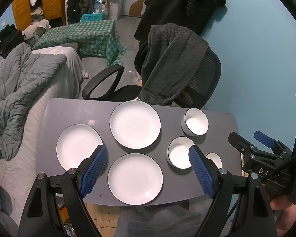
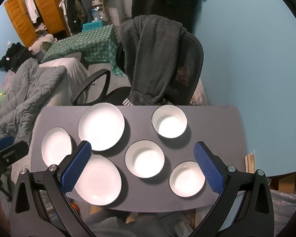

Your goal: Organize plates and bowls

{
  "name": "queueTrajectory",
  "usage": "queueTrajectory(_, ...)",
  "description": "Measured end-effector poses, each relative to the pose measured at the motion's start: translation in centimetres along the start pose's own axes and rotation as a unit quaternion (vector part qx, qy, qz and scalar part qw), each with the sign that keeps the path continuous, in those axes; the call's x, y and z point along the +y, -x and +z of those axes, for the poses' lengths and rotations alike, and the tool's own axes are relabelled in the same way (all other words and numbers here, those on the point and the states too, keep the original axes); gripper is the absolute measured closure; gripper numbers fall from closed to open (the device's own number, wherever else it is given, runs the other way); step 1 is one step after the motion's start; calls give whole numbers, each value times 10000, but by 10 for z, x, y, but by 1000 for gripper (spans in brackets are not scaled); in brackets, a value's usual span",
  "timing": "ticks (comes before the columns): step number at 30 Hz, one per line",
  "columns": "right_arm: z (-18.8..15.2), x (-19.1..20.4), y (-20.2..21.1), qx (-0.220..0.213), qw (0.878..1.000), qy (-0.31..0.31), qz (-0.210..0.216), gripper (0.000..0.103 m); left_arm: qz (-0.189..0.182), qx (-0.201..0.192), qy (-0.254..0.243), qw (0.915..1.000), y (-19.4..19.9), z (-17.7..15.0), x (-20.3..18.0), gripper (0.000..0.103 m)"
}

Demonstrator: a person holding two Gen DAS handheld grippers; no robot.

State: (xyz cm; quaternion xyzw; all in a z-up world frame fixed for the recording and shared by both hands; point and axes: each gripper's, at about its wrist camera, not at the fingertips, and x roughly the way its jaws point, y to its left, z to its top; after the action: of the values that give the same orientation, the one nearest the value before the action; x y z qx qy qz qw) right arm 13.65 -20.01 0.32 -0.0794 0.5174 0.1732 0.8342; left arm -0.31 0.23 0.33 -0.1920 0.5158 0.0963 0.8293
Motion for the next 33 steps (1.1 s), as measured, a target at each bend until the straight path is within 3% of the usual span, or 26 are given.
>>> queueTrajectory(33, -3, 2, 0, 44, 10000, 2, 14, 1, 30, -27, -108, 9999, 4, -4, 3, 17)
